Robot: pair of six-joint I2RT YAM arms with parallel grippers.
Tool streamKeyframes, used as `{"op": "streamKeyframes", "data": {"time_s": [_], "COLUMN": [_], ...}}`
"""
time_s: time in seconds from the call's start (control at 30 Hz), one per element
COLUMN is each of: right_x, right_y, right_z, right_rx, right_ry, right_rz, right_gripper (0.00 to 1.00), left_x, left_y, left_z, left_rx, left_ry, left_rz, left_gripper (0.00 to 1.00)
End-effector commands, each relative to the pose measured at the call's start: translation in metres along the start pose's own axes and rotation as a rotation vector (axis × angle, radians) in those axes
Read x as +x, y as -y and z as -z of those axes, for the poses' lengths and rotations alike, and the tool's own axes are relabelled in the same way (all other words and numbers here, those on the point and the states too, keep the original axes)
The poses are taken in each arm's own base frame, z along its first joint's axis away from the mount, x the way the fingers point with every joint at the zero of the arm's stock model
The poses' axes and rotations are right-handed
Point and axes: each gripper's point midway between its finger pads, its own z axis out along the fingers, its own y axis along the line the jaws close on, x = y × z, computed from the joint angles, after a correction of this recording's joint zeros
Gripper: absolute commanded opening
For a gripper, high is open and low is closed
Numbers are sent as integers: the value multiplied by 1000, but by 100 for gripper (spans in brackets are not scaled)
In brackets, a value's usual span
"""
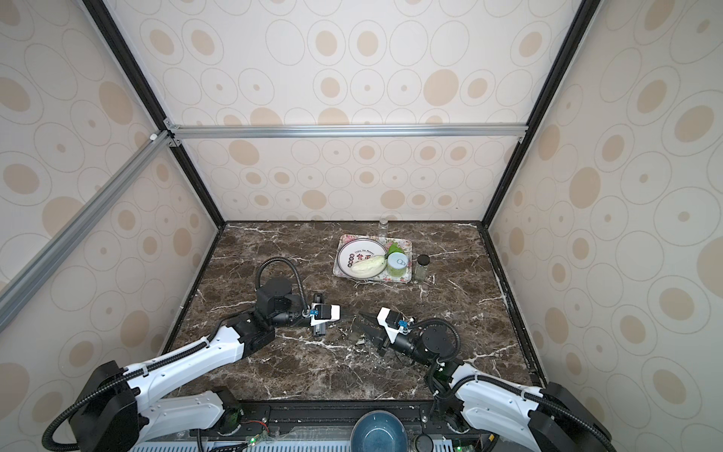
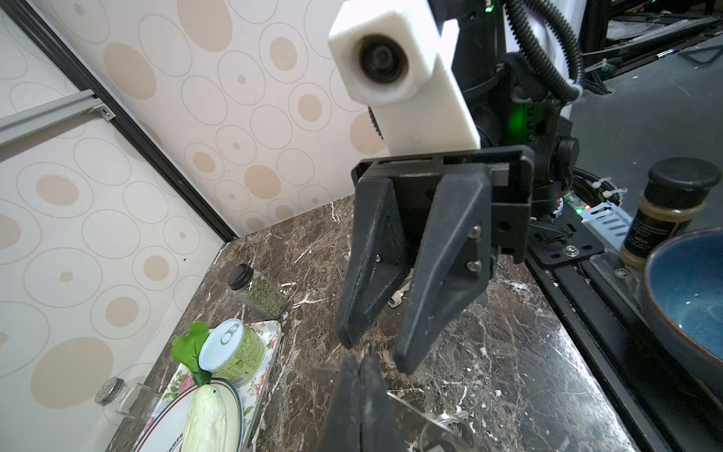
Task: Attach keys to a key ring
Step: Pass the keyring.
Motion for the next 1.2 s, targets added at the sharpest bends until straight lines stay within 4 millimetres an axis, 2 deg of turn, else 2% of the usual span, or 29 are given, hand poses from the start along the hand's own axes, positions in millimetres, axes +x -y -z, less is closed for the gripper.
{"op": "streamKeyframes", "data": {"time_s": [0.0,0.57,0.67,0.73,0.83,0.9,1.07,1.17], "right_x": [-8,-4,-5,-6,-7,-10,-14,-16], "right_y": [4,-3,-3,-3,-3,-2,-2,-3], "right_z": [-2,-8,-7,-7,-6,-4,-1,0], "right_rx": [22,-26,-31,-30,-25,-17,-9,-15], "right_ry": [28,4,5,8,19,34,50,59], "right_rz": [5,2,5,5,5,7,17,21], "right_gripper": [23,6,0,0,0,0,0,0], "left_x": [-16,-24,-23,-23,-25,-28,-27,-27], "left_y": [-3,6,6,6,4,-2,0,1], "left_z": [2,5,5,4,4,4,8,8], "left_rx": [-16,26,29,32,30,16,13,17], "left_ry": [44,79,77,75,85,95,94,97], "left_rz": [-39,-58,-58,-55,-27,7,-8,-8], "left_gripper": [0,0,0,0,9,25,31,31]}}
